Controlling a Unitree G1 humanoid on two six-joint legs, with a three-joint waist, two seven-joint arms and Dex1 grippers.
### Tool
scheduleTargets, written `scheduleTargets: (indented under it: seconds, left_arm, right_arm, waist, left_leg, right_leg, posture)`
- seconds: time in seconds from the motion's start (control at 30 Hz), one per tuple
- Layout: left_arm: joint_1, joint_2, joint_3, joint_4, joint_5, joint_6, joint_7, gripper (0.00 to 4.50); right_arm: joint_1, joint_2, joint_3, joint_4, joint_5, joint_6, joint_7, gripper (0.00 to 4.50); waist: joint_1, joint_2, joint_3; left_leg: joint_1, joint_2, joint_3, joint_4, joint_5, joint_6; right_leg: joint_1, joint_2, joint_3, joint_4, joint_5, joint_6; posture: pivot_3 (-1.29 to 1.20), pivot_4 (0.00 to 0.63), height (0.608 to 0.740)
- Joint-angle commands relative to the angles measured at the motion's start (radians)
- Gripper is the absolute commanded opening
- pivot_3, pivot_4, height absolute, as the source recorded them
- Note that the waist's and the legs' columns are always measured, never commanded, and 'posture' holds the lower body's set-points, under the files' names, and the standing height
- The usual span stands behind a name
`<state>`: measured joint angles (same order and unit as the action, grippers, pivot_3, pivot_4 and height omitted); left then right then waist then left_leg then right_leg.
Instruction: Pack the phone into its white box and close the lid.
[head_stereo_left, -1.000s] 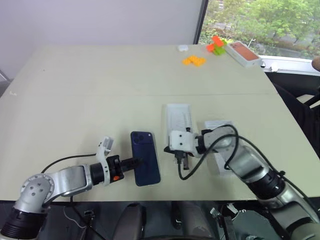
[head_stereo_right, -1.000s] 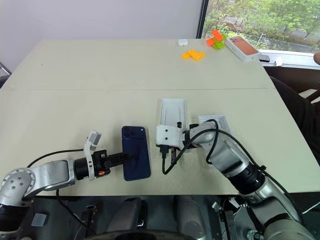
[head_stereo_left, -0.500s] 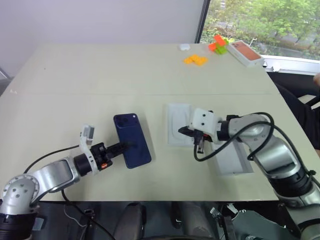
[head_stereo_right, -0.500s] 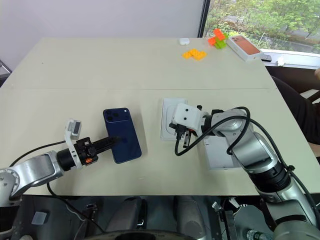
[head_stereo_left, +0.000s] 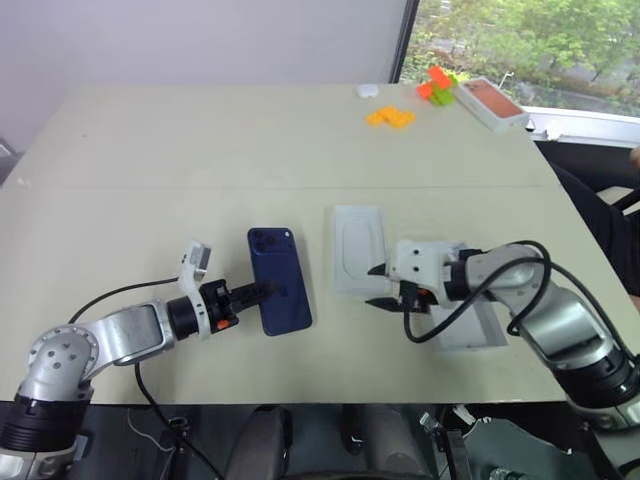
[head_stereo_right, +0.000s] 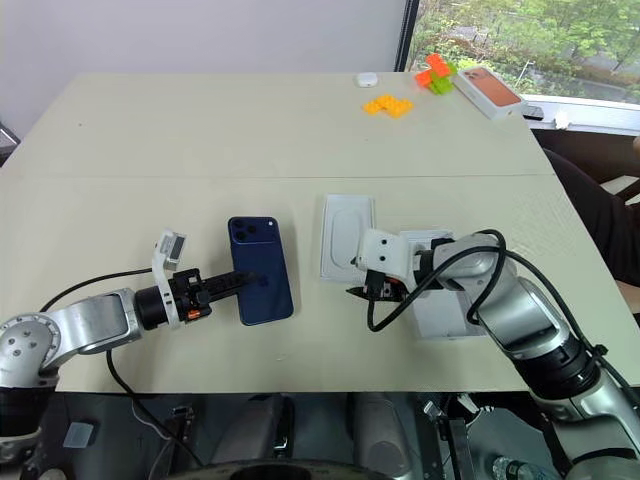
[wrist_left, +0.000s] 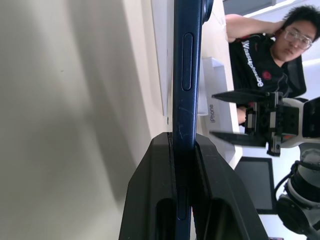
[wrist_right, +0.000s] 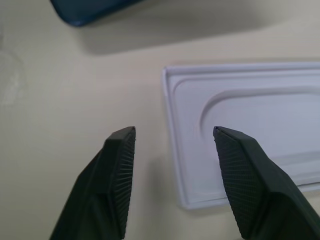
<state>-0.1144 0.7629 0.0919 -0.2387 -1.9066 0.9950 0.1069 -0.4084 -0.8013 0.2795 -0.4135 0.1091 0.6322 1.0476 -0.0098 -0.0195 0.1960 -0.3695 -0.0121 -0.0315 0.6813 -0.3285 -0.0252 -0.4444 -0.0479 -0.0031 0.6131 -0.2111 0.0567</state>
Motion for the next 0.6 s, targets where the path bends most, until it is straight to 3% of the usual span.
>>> scheduleTargets:
  seconds: [0.03,0.2,0.3,0.4,0.6]
  left_arm:
    - [-0.013,-0.003,0.014,-0.019,-0.012,0.000,-0.031,0.00]
    - [-0.015,-0.007,0.014,-0.018,-0.007,-0.002,-0.035,0.00]
    - [-0.015,-0.009,0.014,-0.020,-0.008,-0.004,-0.035,0.00]
    - [-0.014,-0.011,0.017,-0.024,-0.015,-0.006,-0.034,0.00]
    - [-0.017,-0.012,0.035,-0.020,-0.043,-0.017,-0.029,0.00]
  right_arm:
    - [0.006,-0.007,0.002,-0.028,-0.008,-0.017,-0.014,2.28]
    - [0.024,-0.002,0.013,-0.007,-0.011,-0.029,-0.020,2.28]
    - [0.026,-0.003,0.022,0.006,-0.015,-0.032,-0.021,1.45]
    - [0.032,-0.012,0.034,0.013,-0.030,-0.056,-0.021,0.04]
    - [0.054,-0.032,0.026,-0.003,-0.053,-0.132,-0.007,0.04]
  waist:
    - [0.000,0.000,0.000]
    - [0.000,0.000,0.000]
    - [0.000,0.000,0.000]
    - [0.000,0.000,0.000]
    - [0.000,0.000,0.000]
  left_leg:
    - [0.000,0.000,0.000,0.000,0.000,0.000]
    - [0.000,0.000,0.000,0.001,0.000,0.000]
    - [0.000,0.000,0.000,0.001,0.000,0.000]
    - [0.000,-0.001,0.000,0.001,0.000,0.000]
    - [0.000,-0.001,0.000,0.001,0.000,0.000]
  right_leg:
    - [0.000,0.000,0.000,0.000,0.000,0.000]
    - [0.000,0.000,0.000,0.000,0.000,0.000]
    - [0.000,0.000,0.000,0.000,0.000,0.000]
    - [0.000,0.000,0.000,0.000,0.000,0.000]
    - [0.000,0.000,0.000,0.000,0.000,0.000]
  posture:
    - [0.00,0.150,0.740]
    - [0.00,0.150,0.740]
    - [0.00,0.150,0.740]
    - [0.00,0.150,0.740]
    - [0.00,0.150,0.740]
